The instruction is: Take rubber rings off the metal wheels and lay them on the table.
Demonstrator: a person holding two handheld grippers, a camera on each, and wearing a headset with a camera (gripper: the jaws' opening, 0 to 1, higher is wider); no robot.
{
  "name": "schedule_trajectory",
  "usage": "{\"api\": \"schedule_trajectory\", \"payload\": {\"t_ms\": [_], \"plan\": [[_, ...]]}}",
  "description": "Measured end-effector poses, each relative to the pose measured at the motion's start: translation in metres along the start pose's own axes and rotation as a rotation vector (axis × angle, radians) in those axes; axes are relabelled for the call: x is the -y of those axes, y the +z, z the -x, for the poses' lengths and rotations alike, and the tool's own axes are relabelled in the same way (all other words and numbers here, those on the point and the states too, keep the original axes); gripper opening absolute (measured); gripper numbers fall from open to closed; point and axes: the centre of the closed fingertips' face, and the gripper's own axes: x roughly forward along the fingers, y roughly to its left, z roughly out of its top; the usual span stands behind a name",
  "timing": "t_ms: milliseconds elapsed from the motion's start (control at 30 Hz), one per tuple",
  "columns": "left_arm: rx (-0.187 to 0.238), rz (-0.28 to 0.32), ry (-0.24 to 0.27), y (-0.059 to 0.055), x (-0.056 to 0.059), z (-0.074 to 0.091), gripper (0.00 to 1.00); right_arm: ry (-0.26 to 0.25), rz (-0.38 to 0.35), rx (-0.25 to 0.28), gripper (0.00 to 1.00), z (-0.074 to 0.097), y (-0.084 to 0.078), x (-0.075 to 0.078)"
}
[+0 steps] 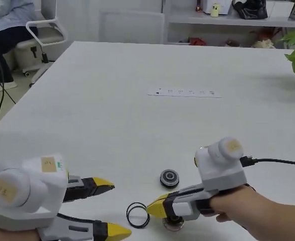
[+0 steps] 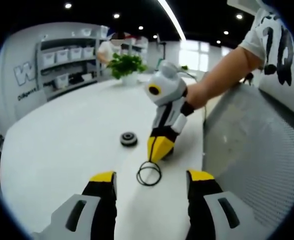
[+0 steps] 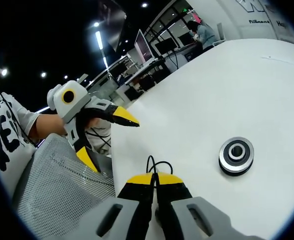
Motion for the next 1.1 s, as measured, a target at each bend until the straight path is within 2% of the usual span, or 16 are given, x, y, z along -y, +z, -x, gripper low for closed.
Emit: {"api": "schedule_trajectory", "payload": {"t_ms": [233,800,1100], "plan": [[-0.011,0.004,-0.006,-0.002,0.001,-0.002,0.57,-0.010,0.028,-0.014,0.00,-0.001,-0.002,0.001],[-0.033,0.004,-0.028,-0.005,0.005,-0.007,0.57,-0.040,0.161,-0.055,0.13,0.003,-0.004,-0.004],[-0.028,0.017,-0.020,-0.004,0.000,-0.007,0.56,-0.053,0.198,-0.013,0.19,0.013,0.005,-0.002]]}}
